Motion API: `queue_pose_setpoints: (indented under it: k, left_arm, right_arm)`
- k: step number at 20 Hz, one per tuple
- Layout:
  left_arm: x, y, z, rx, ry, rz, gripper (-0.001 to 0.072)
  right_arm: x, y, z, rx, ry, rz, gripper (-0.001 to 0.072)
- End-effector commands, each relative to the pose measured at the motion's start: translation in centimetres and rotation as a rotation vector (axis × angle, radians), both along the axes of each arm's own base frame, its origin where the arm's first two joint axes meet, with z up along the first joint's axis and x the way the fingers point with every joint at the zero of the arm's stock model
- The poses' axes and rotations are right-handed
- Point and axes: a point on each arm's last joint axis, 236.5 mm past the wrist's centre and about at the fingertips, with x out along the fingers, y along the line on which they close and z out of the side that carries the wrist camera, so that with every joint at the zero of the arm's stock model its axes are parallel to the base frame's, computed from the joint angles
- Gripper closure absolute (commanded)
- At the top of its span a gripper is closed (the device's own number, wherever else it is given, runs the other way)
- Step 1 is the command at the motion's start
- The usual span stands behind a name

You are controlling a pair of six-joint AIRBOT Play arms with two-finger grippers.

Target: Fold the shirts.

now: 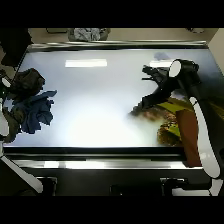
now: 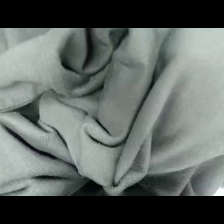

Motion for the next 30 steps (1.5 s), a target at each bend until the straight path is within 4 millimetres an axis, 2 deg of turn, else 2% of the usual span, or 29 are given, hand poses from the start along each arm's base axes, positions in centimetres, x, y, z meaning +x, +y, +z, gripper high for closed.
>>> queue_pose_setpoints:
  k: [1,2,3,5,7,9,11,13,14,15,16,17,20,22,23,26,27,28,29,30]
  left_arm:
    - [0.5,-0.3,2.6,-0.018,-0.053,0.007,0.0678]
    - [1.4,-0.1,6.1,0.014,-0.133,0.006,0.0678]
    - [2.4,0.0,10.5,0.059,-0.236,0.004,0.0679]
    - [3.2,-0.9,22.5,0.152,-0.495,-0.001,0.0679]
    - [1.3,-4.3,34.0,0.201,-0.706,-0.034,0.0679]
    - [-2.6,-9.3,43.5,0.235,-0.859,-0.094,0.0679]
    - [-7.4,-15.3,50.9,0.269,-0.976,-0.194,0.0679]
    - [-11.7,-21.5,55.0,0.27,-1.039,-0.318,0.0678]
    - [-13.4,-24.3,55.8,0.26,-1.045,-0.384,0.0679]
    - [-14.9,-27.4,55.9,0.244,-1.033,-0.465,0.0678]
    - [-15.8,-30.1,55.2,0.218,-1.001,-0.54,0.0678]
    - [-16.3,-33.0,53.5,0.183,-0.947,-0.621,0.0678]
    - [-17.3,-41.7,45.9,0.099,-0.749,-0.864,0.0678]
    - [-18.4,-47.1,38.0,0.045,-0.569,-1.007,0.0678]
    - [-19.4,-49.2,33.7,0.026,-0.475,-1.065,0.0678]
    - [-24.3,-53.0,18.9,0.0,-0.172,-1.208,0.0677]
    - [-26.2,-53.8,14.9,-0.023,-0.101,-1.236,0.0677]
    - [-28.5,-54.7,11.2,-0.068,-0.03,-1.249,0.0676]
    - [-30.4,-55.3,8.4,-0.111,0.033,-1.248,0.0666]
    - [-31.9,-55.8,6.6,-0.149,0.091,-1.238,0.0535]
  right_arm:
    - [-1.1,-0.9,0.1,-0.051,0.031,0.042,0.0092]
    - [-1.0,-1.3,0.4,-0.069,0.009,0.064,0.0099]
    - [-0.6,-2.1,1.1,-0.099,-0.033,0.075,0.0099]
    - [0.5,-4.5,3.4,-0.194,-0.143,0.054,0.0099]
    - [1.3,-8.0,7.3,-0.327,-0.285,0.02,0.0093]
    - [0.9,-11.1,11.8,-0.438,-0.412,-0.047,0.0092]
    - [-0.5,-13.3,16.1,-0.505,-0.515,-0.097,0.0092]
    - [-2.4,-14.5,19.6,-0.531,-0.597,-0.132,0.0092]
    - [-3.5,-14.7,21.2,-0.525,-0.639,-0.146,0.0092]
    - [-4.4,-14.8,22.5,-0.517,-0.674,-0.157,0.0092]
    - [-5.3,-14.9,23.6,-0.511,-0.701,-0.168,0.0092]
    - [-6.4,-15.1,24.5,-0.505,-0.721,-0.178,0.0092]
    - [-9.4,-15.6,25.5,-0.496,-0.716,-0.204,0.0092]
    - [-10.8,-15.7,25.1,-0.493,-0.679,-0.213,0.0092]
    - [-11.4,-15.7,24.7,-0.491,-0.65,-0.213,0.0093]
    - [-11.9,-15.6,24.0,-0.487,-0.609,-0.211,0.0094]
    - [-11.6,-15.6,23.8,-0.489,-0.607,-0.209,0.0094]
    - [-11.1,-15.5,23.7,-0.49,-0.609,-0.204,0.0094]
    - [-10.4,-15.4,23.5,-0.492,-0.611,-0.199,0.0094]
    - [-9.4,-15.3,23.2,-0.495,-0.614,-0.191,0.0093]
